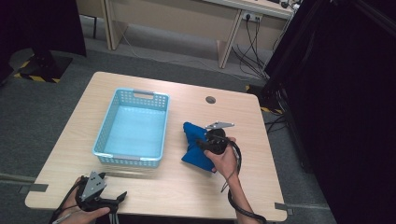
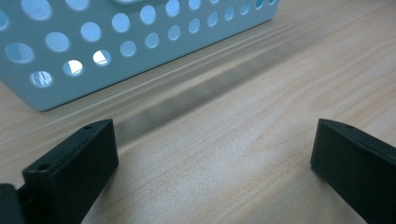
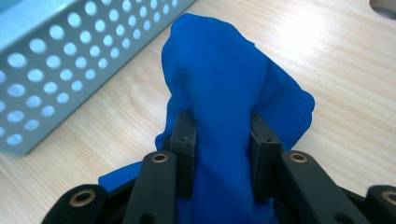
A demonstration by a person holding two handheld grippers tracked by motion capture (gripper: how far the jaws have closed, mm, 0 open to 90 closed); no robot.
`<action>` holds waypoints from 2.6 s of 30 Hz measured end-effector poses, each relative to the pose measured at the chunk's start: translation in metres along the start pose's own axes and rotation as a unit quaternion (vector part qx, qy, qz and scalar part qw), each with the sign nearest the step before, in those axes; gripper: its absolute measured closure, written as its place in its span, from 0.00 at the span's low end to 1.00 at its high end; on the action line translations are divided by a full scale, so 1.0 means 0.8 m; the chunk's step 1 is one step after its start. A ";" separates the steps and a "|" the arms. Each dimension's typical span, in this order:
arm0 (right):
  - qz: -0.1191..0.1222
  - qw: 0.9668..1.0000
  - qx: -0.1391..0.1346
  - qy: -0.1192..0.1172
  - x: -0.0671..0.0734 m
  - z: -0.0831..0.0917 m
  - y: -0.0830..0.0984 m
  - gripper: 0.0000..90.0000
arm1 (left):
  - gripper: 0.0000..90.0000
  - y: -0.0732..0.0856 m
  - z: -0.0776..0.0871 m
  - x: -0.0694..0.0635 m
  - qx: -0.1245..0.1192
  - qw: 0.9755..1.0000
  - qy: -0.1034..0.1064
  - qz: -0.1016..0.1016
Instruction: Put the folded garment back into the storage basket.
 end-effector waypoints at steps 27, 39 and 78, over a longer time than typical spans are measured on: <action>0.002 1.000 -0.008 -0.008 0.014 0.014 -0.043 0.77 | 0.00 0.000 0.000 0.000 0.000 1.000 0.000 0.000; 0.009 1.000 -0.014 -0.014 0.024 0.024 -0.062 0.77 | 0.00 0.000 0.000 0.000 0.000 1.000 0.000 0.000; 0.054 0.997 -0.030 -0.040 0.100 0.021 -0.142 0.77 | 0.00 0.000 0.000 0.000 -0.001 1.000 0.001 -0.001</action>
Point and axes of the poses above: each handheld gripper's, and its own axes: z roughly backward along the jaws, y roughly out of its underside, x roughly to its left, the point moved 4 cm from there along -z, roughly forward along the jaws, and after that the axes turned 3 degrees about x, right-handed, at the moved point
